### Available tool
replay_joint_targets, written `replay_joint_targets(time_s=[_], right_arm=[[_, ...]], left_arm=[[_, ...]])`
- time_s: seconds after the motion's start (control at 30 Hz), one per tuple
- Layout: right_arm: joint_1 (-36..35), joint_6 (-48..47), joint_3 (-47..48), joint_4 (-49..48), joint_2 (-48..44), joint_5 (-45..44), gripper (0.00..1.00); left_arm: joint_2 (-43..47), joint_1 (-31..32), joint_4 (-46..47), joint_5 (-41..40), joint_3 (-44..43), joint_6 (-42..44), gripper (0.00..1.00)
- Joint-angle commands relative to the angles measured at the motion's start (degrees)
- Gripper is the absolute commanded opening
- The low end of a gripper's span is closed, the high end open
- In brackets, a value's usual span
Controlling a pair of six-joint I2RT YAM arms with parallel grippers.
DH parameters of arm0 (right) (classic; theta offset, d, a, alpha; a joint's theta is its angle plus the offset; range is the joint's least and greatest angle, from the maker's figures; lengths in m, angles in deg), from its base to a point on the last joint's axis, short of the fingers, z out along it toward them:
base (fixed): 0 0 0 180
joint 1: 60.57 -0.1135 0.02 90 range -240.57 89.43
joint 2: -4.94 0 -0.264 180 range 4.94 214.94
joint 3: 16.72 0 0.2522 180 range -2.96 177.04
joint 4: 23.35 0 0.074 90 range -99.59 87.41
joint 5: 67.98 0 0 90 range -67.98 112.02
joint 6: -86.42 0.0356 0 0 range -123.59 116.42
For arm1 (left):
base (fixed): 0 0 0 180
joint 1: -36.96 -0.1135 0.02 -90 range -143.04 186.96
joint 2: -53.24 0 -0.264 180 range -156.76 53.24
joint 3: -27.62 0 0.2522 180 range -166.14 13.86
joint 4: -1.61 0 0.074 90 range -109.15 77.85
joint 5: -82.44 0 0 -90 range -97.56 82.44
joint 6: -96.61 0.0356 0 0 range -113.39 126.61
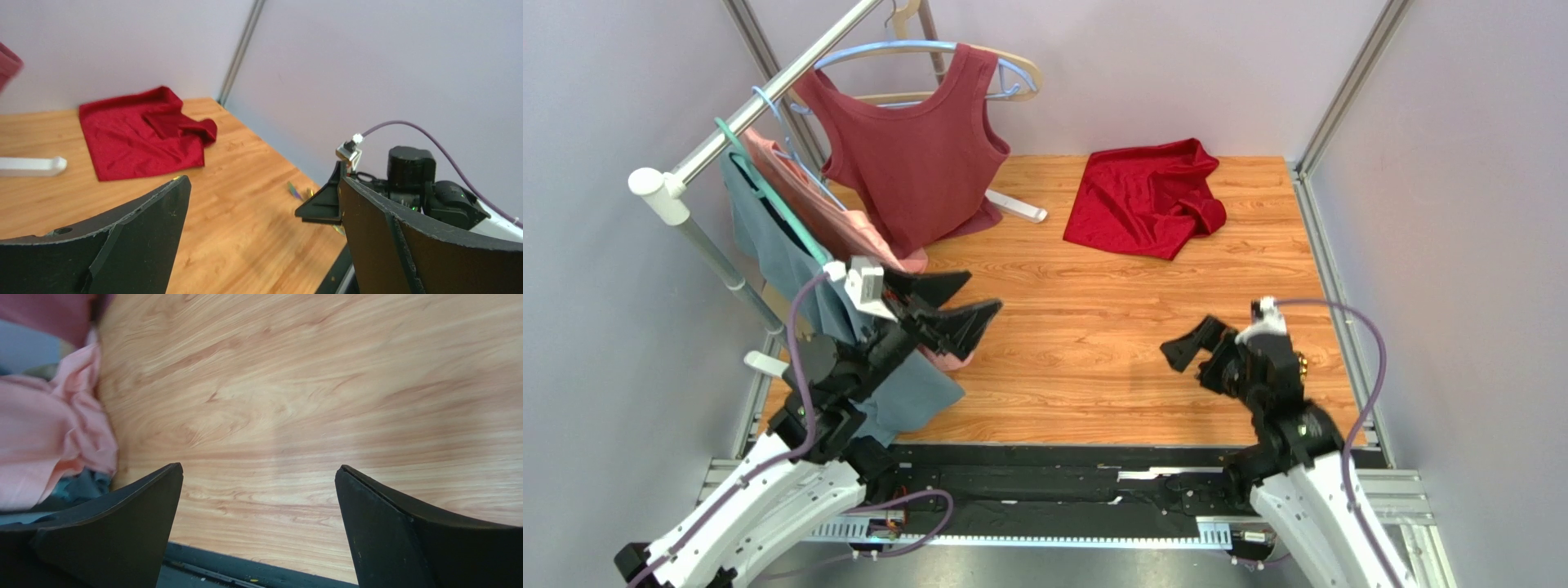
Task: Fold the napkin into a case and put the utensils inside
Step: Pick up the crumpled napkin from the corner of the board.
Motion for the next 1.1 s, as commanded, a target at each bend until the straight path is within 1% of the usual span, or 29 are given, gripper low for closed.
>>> replay_joint_targets(time_s=[0.0, 0.03, 0.07, 0.1, 0.13, 0.17, 0.2, 0.23, 0.27, 0.3, 0.33, 0.37, 0.4, 0.43, 0.47, 0.5, 0.53, 0.6, 0.63, 0.67, 0.73, 0.77, 0.83, 0.87, 0.93, 0.97, 1.0, 1.03, 1.07], right_arm=[[0.09, -6.96, 13.85, -2.18, 18.29, -9.95, 1.00], [0.27, -9.85, 16.67, -2.44, 22.86, -11.10, 1.00], [0.27, -11.10, 22.79, -2.71, 30.47, -12.68, 1.00], [0.53, -12.41, 25.90, -3.06, 35.07, -15.48, 1.00], [1.05, -14.95, 28.89, -3.23, 39.04, -16.81, 1.00], [1.49, -16.19, 35.01, -4.72, 46.91, -17.78, 1.00], [2.28, -17.34, 37.94, -5.43, 50.81, -17.09, 1.00], [4.29, -17.78, 41.36, -6.13, 54.42, -16.39, 1.00], [5.27, -18.57, 44.18, -8.05, 62.37, -15.16, 1.00], [6.15, -18.67, 50.13, -8.94, 66.11, -12.80, 0.97], [7.81, -18.67, 53.32, -9.82, 70.50, -11.04, 0.94], [8.44, -18.58, 56.66, -9.74, 74.37, -7.19, 0.83], [8.79, -18.67, 64.78, -9.04, 82.33, -6.11, 0.80], [8.97, -19.02, 68.52, -7.91, 85.89, -4.97, 0.77], [9.06, -19.37, 72.73, -5.63, 88.97, -4.61, 0.74], [8.97, -19.11, 75.56, -5.44, 94.57, -2.69, 0.74], [9.14, -19.02, 79.94, -5.69, 96.97, -1.89, 0.72], [9.06, -19.45, 83.39, -4.82, 101.55, -0.39, 0.68], [9.06, -19.37, 85.58, -4.73, 105.13, -0.13, 0.64], [9.14, -19.37, 86.21, -4.12, 106.39, -0.30, 0.55], [9.23, -19.28, 86.31, -3.68, 108.67, -0.39, 0.50], [9.15, -19.20, 84.39, -4.11, 108.77, -0.82, 0.46], [9.23, -18.50, 81.93, -4.38, 108.42, -0.74, 0.43], [9.06, -18.23, 78.69, -4.29, 107.12, -0.91, 0.43], [8.97, -17.09, 73.51, -6.04, 104.66, -0.04, 0.43], [8.97, -16.30, 70.87, -7.44, 101.42, 0.31, 0.42], [8.71, -15.86, 65.10, -8.41, 99.82, 2.06, 0.42], [8.36, -15.68, 62.34, -9.29, 98.07, 3.29, 0.42], [7.83, -15.59, 59.88, -10.26, 96.40, 4.87, 0.42]], left_arm=[[-9.80, 0.27, -8.79, -3.32, -7.69, 0.26, 0.99], [-14.95, 0.27, -8.07, -3.76, -9.88, -1.58, 0.99], [-17.70, 0.19, -8.07, -5.67, -11.03, -5.42, 0.99], [-20.34, 0.27, -8.33, -5.69, -12.26, -6.94, 0.99], [-25.59, 0.10, -8.33, -5.69, -14.88, -7.65, 0.99], [-28.34, 0.18, -8.07, -4.30, -16.30, -6.87, 0.99], [-30.98, 0.10, -8.85, -2.89, -17.97, -6.26, 0.97], [-35.96, 0.01, -9.55, -1.92, -21.47, -5.73, 0.94], [-38.54, 0.10, -10.26, -0.70, -23.41, -5.29, 0.91], [-40.91, -0.16, -14.70, -0.25, -25.44, -4.76, 0.80], [-45.55, -0.17, -16.57, 0.28, -29.63, -4.24, 0.72], [-47.68, -0.08, -18.59, 0.63, -31.76, -3.10, 0.65], [-49.62, -0.17, -21.83, 0.63, -34.92, -2.74, 0.58], [-52.59, -0.08, -22.82, 0.63, -35.82, -2.56, 0.56], [-53.58, -0.25, -23.09, 0.46, -36.35, -2.47, 0.56], [-54.29, -0.25, -22.49, 0.72, -36.44, -2.47, 0.56], [-55.25, -0.34, -21.78, 0.90, -36.27, -2.56, 0.56], [-56.05, -0.43, -20.81, 0.20, -36.27, -2.73, 0.56], [-57.18, -0.60, -20.90, 0.02, -36.53, -3.00, 0.56], [-57.72, -0.61, -20.98, 0.80, -36.88, -3.09, 0.56], [-59.29, -0.61, -20.81, 2.12, -37.67, -3.17, 0.55], [-59.65, -0.61, -20.64, 2.91, -37.59, -3.61, 0.55], [-60.79, -0.61, -18.88, 3.71, -36.97, -4.14, 0.54], [-61.32, -0.61, -18.44, 3.97, -36.88, -4.84, 0.54], [-63.25, -0.43, -17.56, 3.80, -37.58, -5.37, 0.50], [-63.95, -0.34, -17.47, 2.93, -38.02, -6.24, 0.49], [-64.66, -0.08, -17.38, 1.70, -39.07, -7.12, 0.47], [-66.23, 0.18, -17.30, 0.38, -39.51, -7.83, 0.47], [-67.03, 0.45, -17.12, -2.67, -40.04, -8.36, 0.47]])
